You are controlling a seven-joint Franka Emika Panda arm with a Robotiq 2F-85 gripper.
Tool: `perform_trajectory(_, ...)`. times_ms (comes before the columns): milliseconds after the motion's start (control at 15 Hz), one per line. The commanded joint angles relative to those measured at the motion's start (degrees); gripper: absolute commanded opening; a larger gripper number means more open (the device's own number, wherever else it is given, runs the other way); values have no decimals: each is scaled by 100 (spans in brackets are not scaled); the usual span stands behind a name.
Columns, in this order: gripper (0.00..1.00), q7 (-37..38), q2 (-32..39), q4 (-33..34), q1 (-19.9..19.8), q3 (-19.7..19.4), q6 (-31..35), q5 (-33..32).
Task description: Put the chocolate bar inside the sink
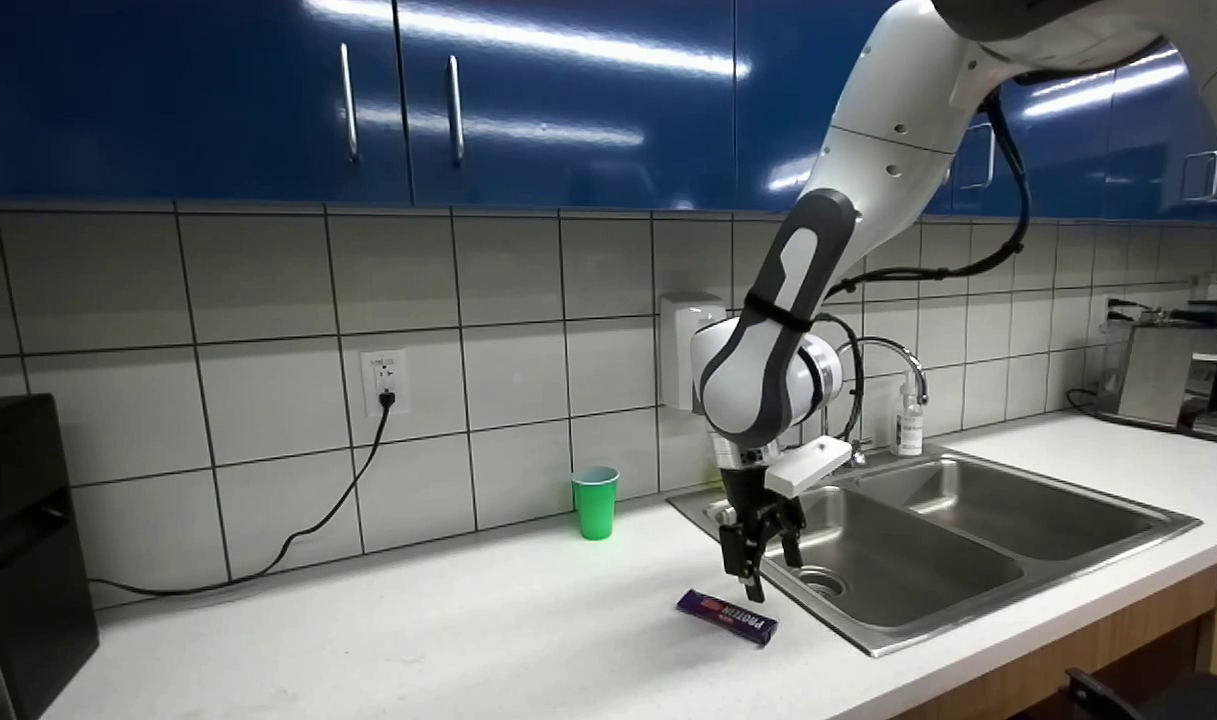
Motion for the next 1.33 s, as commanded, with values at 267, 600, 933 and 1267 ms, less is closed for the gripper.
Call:
perform_trajectory(267,100,-167,235,202,69,-6,11,-192)
perform_trajectory(600,100,-94,508,431,93,-34,23,-177)
perform_trajectory(933,100,-88,782,676,123,-36,-6,-169)
perform_trajectory(1267,100,-55,973,855,150,-62,-22,-172)
